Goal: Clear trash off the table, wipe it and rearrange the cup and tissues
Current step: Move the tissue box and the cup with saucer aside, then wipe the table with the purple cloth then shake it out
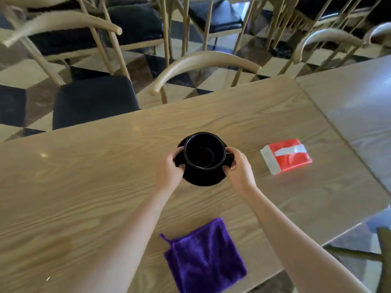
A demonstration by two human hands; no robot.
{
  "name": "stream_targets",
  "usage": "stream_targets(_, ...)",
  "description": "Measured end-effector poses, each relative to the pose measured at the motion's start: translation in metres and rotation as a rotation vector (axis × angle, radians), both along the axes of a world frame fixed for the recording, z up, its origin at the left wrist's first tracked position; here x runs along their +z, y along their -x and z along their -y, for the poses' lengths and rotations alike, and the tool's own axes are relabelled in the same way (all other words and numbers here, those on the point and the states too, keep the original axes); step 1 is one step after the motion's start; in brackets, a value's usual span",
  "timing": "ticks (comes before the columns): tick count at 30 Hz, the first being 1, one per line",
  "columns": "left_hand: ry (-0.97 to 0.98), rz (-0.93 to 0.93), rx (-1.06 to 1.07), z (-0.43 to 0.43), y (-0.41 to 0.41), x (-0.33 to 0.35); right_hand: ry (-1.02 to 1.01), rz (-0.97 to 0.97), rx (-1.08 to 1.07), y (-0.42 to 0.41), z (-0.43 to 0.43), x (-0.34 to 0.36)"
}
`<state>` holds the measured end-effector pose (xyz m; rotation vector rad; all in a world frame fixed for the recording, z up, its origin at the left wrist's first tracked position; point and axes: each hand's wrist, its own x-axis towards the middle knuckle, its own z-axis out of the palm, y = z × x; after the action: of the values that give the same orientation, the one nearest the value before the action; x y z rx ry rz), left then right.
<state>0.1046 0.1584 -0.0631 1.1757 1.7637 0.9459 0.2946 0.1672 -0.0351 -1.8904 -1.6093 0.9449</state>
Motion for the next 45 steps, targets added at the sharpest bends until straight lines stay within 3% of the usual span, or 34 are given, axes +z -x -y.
stream_targets(7,0.032,-0.051,-0.115,-0.025,-0.081,-0.004,-0.013,-0.014,-0.102,-0.078,-0.003,-0.01)
stream_targets(16,0.046,-0.207,-0.16,-0.02,-0.118,-0.021,-0.002,-0.009,-0.128,-0.112,0.011,-0.036)
stream_targets(27,0.048,-0.233,-0.182,-0.018,-0.114,-0.016,0.014,0.012,-0.115,-0.109,0.013,-0.041)
stream_targets(36,0.071,-0.207,-0.257,-0.005,-0.101,-0.005,0.072,-0.078,-0.144,-0.113,0.03,-0.032)
stream_targets(41,0.223,-0.204,-0.401,0.035,-0.065,0.011,-0.029,-0.043,-0.194,-0.11,0.066,-0.022)
stream_targets(43,0.301,-0.246,-0.48,0.065,-0.05,0.011,-0.042,-0.007,-0.138,-0.106,0.085,-0.021)
stream_targets(45,0.363,-0.286,-0.554,0.096,-0.039,0.011,-0.029,0.032,0.048,-0.099,0.103,-0.023)
